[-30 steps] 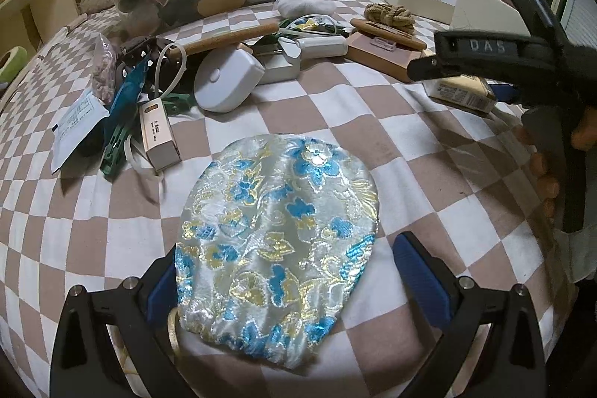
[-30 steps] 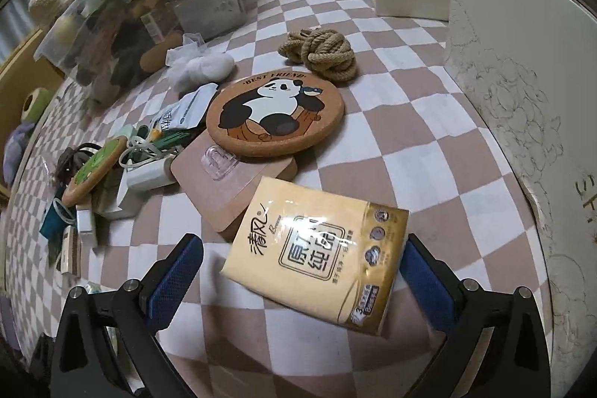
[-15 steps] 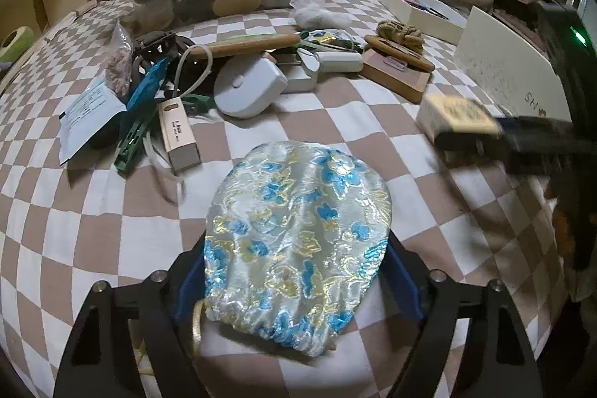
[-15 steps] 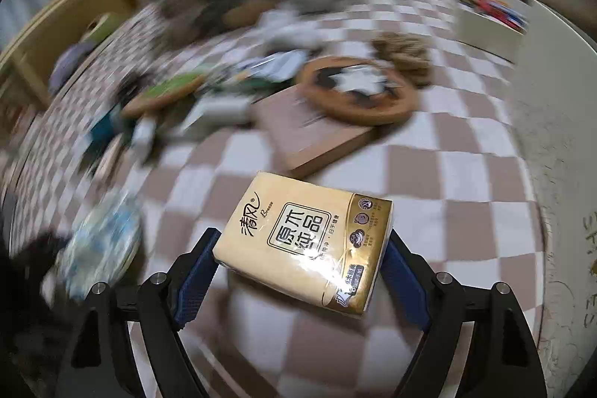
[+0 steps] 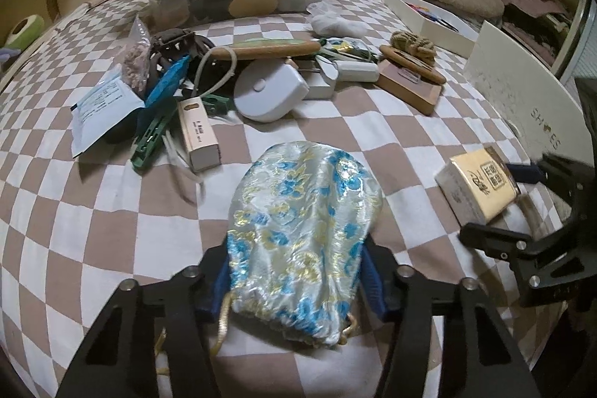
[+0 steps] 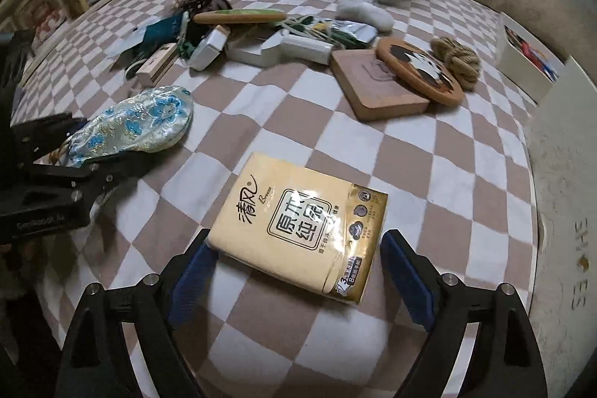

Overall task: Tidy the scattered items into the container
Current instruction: 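Lift the brocade pouch with the left tool while the right tool lifts the tissue pack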

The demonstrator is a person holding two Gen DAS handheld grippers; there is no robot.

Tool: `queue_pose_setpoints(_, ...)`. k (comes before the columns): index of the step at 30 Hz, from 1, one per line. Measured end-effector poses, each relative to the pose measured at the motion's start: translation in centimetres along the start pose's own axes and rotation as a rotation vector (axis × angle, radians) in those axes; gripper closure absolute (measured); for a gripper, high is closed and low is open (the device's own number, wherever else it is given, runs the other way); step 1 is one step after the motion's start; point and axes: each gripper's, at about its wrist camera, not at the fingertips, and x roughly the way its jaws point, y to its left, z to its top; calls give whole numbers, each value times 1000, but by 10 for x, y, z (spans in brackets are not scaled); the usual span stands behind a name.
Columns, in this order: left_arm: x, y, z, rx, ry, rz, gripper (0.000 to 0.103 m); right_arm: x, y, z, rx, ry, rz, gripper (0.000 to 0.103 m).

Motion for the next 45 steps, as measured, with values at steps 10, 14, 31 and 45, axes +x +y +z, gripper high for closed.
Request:
queue_pose_setpoints(10,-2,8,2,-57,-8,-18,69,4,-9,8,287,-19,22,12)
queue_pose_setpoints(14,-3,11,2,-73,-9,-30,73,3,-7,7,275,-27,11,13)
queue_pose_setpoints(31,-11,8,2,-88,-21,-62,82,-9,-3,1,205,-67,-24,27)
queue_pose_setpoints(45,-31,-8,-13,-56,-57,-46,82,-30,-1,-20,257,-91,4,27)
